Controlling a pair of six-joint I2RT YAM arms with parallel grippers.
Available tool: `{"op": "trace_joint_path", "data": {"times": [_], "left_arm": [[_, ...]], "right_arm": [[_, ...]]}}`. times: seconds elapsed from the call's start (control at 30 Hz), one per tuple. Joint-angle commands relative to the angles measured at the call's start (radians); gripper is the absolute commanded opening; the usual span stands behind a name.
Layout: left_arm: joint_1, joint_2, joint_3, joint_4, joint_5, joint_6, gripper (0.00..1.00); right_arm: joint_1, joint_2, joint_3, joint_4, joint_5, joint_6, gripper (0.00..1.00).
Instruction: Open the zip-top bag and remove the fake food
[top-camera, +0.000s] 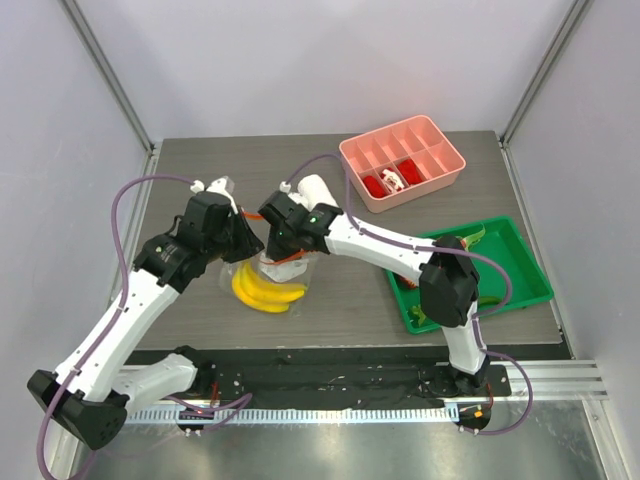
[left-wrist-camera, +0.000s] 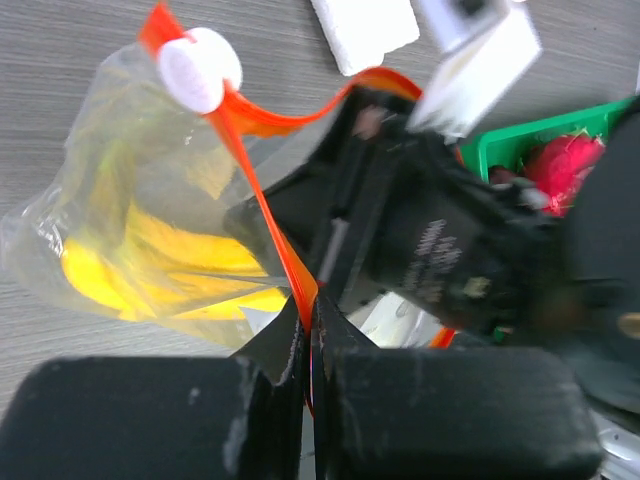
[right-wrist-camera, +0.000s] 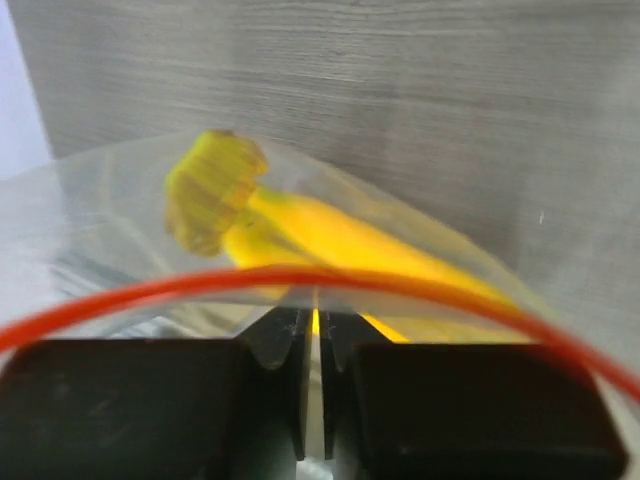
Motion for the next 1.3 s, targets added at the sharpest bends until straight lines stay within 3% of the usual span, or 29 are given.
{"op": "trace_joint_path", "data": {"times": [0.0,0.13,0.33,0.47,0.7,0.8,0.97,1.13,1.27], "left_arm": [[0.004,0.02,0.024,0.044,0.027,0.037,0.0],[0.004,0.06,0.027,0.047,0.102,0.049,0.0],[0.004,0.123,0.053,0.142,0.156,0.031,0.0],[0.004,0.131,0.078,0.175,0.179,0.031,0.0],[0.004,0.022,0.034,0.029,0.094,0.097,0.0],[0.004,-0.032,-0.003,0.085,0.111,0.081,0.0],[0.004,0.06,0.033,0.199,0.264,-0.003,0.0],[0.002,0.124,0.027,0.383,0.386,-0.104,0.0],[0.002,0.161,0.058,0.419,0.41,-0.127,0.0]], "right_arm": [[0.019,-0.049,-0.101,0.25,-0.02,-0.272,0.16],[0.019,-0.038,-0.128,0.248,-0.144,-0.389,0.25],[0.014,-0.113,-0.242,0.267,-0.172,-0.54,0.47],[0.012,-0.134,-0.274,0.273,-0.236,-0.535,0.53],[0.046,-0.165,-0.279,0.296,-0.242,-0.478,0.65],[0.066,-0.153,-0.266,0.322,-0.261,-0.454,0.69],[0.06,-0.154,-0.26,0.291,-0.197,-0.449,0.73],[0.058,-0.187,-0.199,0.111,-0.012,-0.544,0.76],[0.057,-0.22,-0.156,-0.009,0.086,-0.615,0.8]]}}
